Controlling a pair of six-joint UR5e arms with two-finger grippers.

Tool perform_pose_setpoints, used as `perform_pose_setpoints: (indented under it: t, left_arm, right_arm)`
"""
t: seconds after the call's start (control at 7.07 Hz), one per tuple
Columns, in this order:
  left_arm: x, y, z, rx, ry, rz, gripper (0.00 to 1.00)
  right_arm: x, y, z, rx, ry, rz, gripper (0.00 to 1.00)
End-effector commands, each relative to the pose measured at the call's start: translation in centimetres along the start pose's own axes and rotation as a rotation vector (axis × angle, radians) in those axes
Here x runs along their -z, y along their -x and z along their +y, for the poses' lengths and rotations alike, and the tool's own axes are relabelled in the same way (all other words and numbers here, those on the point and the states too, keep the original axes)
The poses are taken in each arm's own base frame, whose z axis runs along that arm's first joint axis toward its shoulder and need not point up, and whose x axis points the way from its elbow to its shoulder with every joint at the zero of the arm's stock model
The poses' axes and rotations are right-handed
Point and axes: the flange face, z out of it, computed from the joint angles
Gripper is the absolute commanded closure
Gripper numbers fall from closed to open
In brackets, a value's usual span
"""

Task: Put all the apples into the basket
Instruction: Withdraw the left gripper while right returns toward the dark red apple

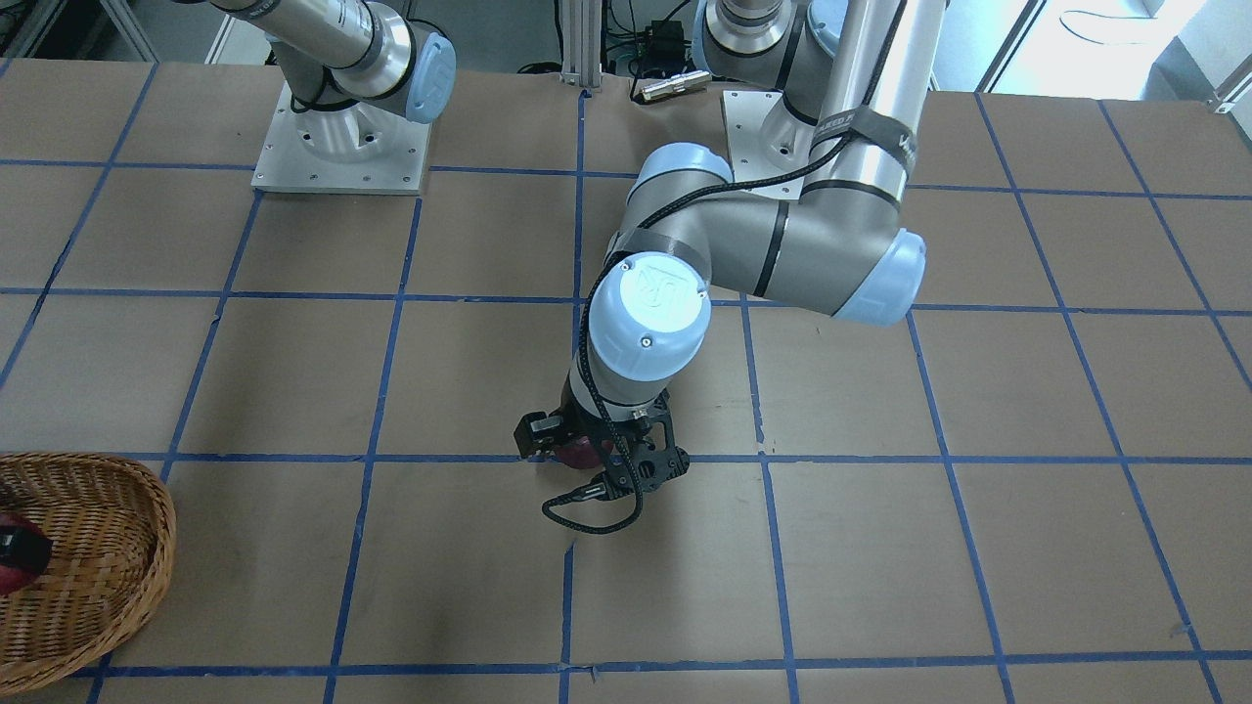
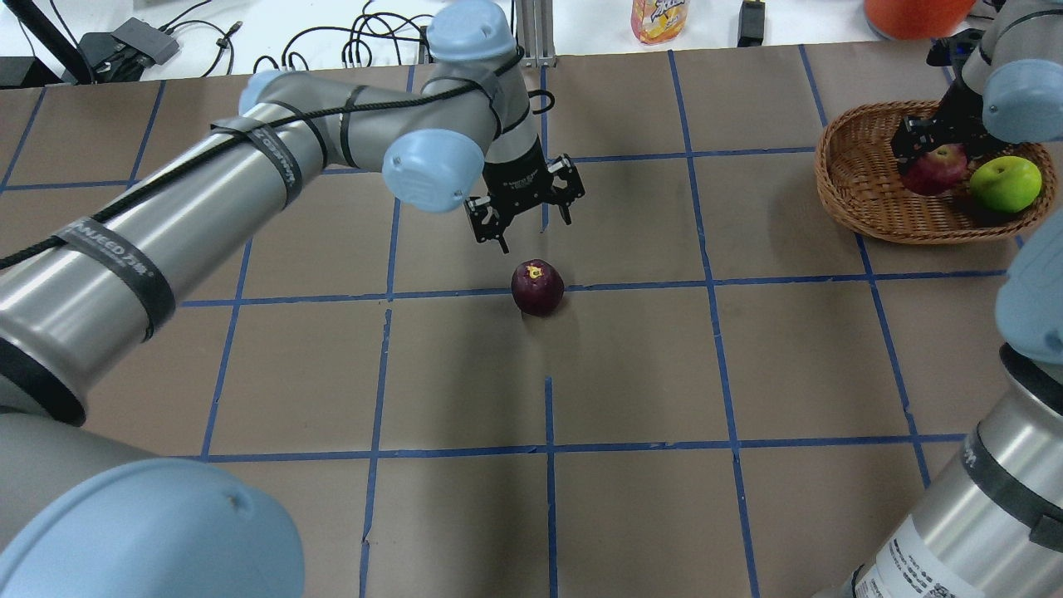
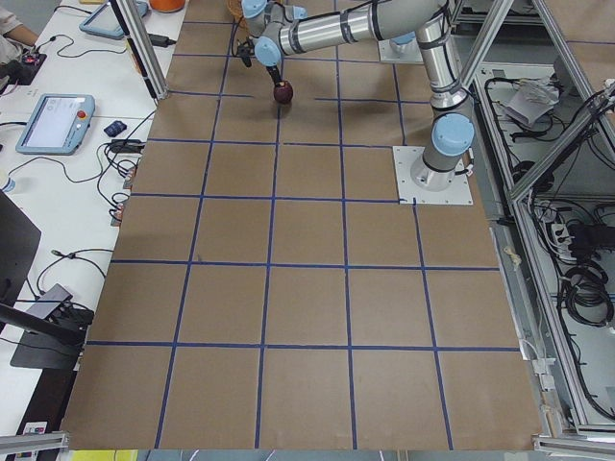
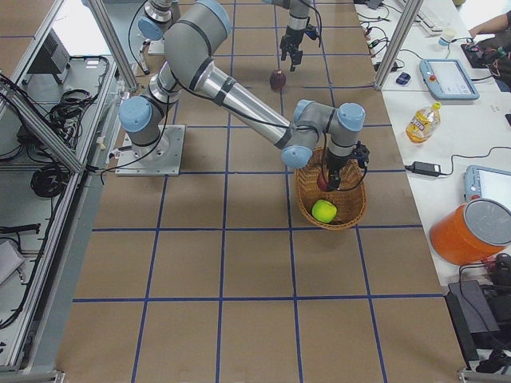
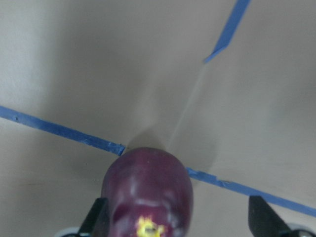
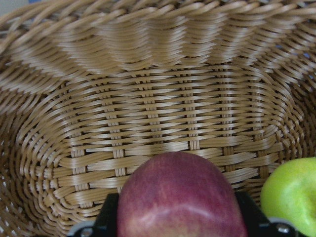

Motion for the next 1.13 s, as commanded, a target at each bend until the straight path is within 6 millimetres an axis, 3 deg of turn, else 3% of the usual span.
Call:
perform_pose_setpoints:
  t: [0.0,0.28,0.42,0.71,0.85,0.99]
  left_arm:
    - [10.2,4.9,1.7,-0.117,0.106,-0.039,0.00]
    - [17.7,10.3,7.2,-0.378,0.143,-0.033,0.06]
    - [18.9,12.1,8.5,-0.390,0.089,-0.089,0.07]
    - [17.1,14.6,9.5,-0.430,-0.074,-0.088,0.07]
    - [16.1,15.9,10.7,-0.458,-0.147,-0.071,0.07]
    - [16.0,17.5,11.2,-0.504,-0.182,-0.065,0.07]
  right_arm:
    - [-1.1,-0.2,0.3,0.002,0.018,0.004,0.62]
    - [-0.7,-0.5,0.5,0.027,0.029,0.016,0.00]
    - [-0.3,-0.5,0.5,0.022,0.032,0.015,0.00]
    - [1.1,-0.2,0.7,0.023,0.034,0.008,0.00]
    - [4.5,1.2,1.9,0.017,0.066,-0.016,0.00]
    - [7.5,5.0,2.7,0.012,0.073,-0.088,0.00]
